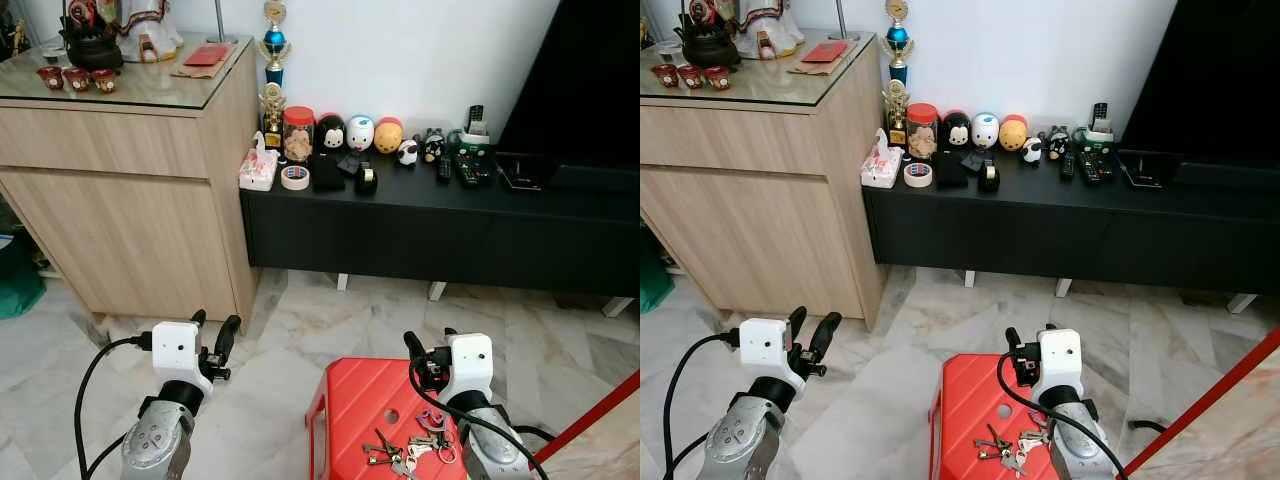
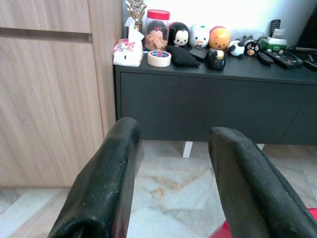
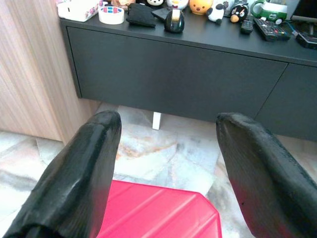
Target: Hang keys on a hook
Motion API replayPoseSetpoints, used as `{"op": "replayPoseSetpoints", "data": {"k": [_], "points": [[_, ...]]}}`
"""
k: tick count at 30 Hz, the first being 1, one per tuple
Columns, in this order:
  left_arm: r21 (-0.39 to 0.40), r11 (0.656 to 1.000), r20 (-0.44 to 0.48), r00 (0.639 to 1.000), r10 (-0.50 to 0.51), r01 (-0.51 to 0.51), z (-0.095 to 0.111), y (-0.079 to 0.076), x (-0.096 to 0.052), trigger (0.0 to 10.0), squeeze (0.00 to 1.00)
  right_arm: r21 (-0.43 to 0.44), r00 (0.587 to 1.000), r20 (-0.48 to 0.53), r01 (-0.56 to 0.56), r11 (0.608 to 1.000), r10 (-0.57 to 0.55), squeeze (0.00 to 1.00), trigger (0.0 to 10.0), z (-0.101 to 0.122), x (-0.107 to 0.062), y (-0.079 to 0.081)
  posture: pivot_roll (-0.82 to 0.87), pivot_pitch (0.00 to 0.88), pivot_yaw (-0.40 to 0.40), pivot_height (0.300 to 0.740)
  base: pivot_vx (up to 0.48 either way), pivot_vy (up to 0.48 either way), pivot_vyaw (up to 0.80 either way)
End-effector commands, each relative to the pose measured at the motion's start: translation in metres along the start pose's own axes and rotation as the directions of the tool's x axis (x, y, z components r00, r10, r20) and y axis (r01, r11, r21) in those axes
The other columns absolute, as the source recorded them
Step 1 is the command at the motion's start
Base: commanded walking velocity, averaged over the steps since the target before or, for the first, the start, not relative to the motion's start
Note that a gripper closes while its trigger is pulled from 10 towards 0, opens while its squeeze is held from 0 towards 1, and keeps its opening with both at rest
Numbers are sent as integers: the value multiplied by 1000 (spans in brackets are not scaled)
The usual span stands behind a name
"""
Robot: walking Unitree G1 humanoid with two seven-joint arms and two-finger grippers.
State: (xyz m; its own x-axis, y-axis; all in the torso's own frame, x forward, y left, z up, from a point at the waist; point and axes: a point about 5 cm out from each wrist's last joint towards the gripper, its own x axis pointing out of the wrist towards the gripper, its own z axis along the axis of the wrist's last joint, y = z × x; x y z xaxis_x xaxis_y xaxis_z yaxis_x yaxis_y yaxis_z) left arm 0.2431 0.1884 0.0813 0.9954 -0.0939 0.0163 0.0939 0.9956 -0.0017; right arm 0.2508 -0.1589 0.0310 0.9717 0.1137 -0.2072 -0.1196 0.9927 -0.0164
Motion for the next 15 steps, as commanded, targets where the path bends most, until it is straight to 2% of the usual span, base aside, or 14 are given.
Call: {"op": "replayPoseSetpoints", "data": {"k": [1,9,12,15], "points": [[-12,1000,-10,1000,-7,7,-4,-2,-2,10000,0,-10,1000,-5,14,1000,-14,0,10000,2,0,-4,68,0,-65,691,0,0,0],[-6,1000,-14,1000,-1,1,-5,-2,-5,10000,0,-16,999,-32,9,1000,-9,0,10000,-4,-3,-2,72,0,-65,651,0,0,0],[-6,1000,-17,1000,-2,2,-5,-2,-5,10000,0,-13,1000,-11,3,1000,-4,0,10000,-2,-2,-2,72,0,-65,631,0,0,0],[-6,1000,-18,1000,-2,2,-5,-2,-5,10000,0,-21,1000,-20,3,1000,-4,0,10000,-2,-2,-2,76,0,-68,631,0,0,0]]}}
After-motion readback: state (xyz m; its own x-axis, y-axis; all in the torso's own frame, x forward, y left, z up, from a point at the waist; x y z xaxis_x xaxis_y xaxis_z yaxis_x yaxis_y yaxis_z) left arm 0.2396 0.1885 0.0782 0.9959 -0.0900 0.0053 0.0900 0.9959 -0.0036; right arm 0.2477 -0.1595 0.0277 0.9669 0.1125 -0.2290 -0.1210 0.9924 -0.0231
